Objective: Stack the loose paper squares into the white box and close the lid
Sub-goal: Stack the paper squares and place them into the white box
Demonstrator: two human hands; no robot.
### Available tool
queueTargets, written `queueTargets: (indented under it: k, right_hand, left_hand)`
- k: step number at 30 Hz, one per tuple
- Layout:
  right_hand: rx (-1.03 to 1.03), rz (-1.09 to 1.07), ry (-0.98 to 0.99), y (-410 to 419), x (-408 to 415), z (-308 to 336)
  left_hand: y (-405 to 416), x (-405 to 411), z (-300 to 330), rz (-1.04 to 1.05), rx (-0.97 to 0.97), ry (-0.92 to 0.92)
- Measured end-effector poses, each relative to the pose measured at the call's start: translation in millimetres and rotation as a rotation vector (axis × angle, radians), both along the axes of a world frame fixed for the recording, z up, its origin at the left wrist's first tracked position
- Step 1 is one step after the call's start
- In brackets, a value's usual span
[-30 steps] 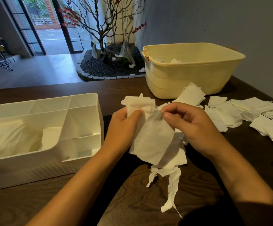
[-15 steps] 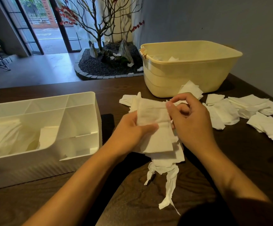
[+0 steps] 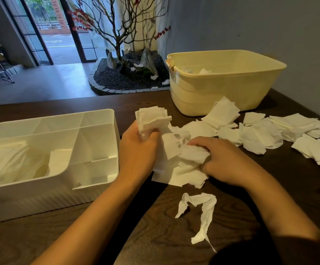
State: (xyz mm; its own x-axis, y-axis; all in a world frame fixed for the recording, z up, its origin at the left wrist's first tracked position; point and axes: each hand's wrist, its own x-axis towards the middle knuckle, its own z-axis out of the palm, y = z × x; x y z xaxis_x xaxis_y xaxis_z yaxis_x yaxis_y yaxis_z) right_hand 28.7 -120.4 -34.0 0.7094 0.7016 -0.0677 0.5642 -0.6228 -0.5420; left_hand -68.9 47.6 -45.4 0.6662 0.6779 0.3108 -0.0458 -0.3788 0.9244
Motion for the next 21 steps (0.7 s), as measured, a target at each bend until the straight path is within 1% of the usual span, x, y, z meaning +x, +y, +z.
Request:
queueTargets:
  k: [2,3,4,5,7,10,11,12,13,15,18,21]
  right_hand:
    - [0.084,-0.046,-0.07,0.6,1.2,-3.9]
    - [0.153,-0.056,-0.059,0.5,1.3,-3.7]
    - [0.246,-0.076,-0.007,0.3,1.4,-1.8]
    - [0.356,-0.112,0.094,0.2,1.3,1.4]
    - [0.577,-0.225,0.422,-0.2,1.5,7.6]
    - [0.799,-0.371,0.94,-0.9,5.1,11.7]
    - [0.859,-0.397,1.082,-1.4,6.6,11.4]
    - [0.9,-0.403,1.186,-1.6,6.4,12.1]
    - [0.921,-0.387,1.248,-1.3,5.3,12.5]
    - [0.938,-0.297,1.291,0.3,1.8,12.9]
    - [0.874,-0.13,1.207,2.3,-4.5,10.3]
    - [0.836,-0.177,1.122,6.1,-5.8,6.0]
  left_hand:
    - [-0.9,-0.2,-0.2,0.024,-0.001,-0.002]
    - [-1.0,0.0,-0.3,0.034,-0.003,-0.009]
    - [-0.8,0.2,-0.6,0.045,-0.007,-0.018]
    - [-0.5,0.5,-0.7,0.055,-0.009,-0.027]
    - [0.7,1.1,-1.4,0.064,-0.012,-0.04]
    - [0.1,1.2,-1.9,0.057,-0.033,-0.048]
    - [-0.5,1.2,-1.6,0.057,-0.045,-0.046]
    - [-0.7,1.2,-1.2,0.055,-0.05,-0.04]
    - [-0.8,1.0,-0.8,0.051,-0.053,-0.031]
    - [-0.8,0.6,-1.3,0.029,-0.07,-0.004]
    - [-3.5,-0.2,-5.8,-0.035,-0.12,0.034]
    - [-8.6,1.8,-7.8,-0.115,-0.138,0.083]
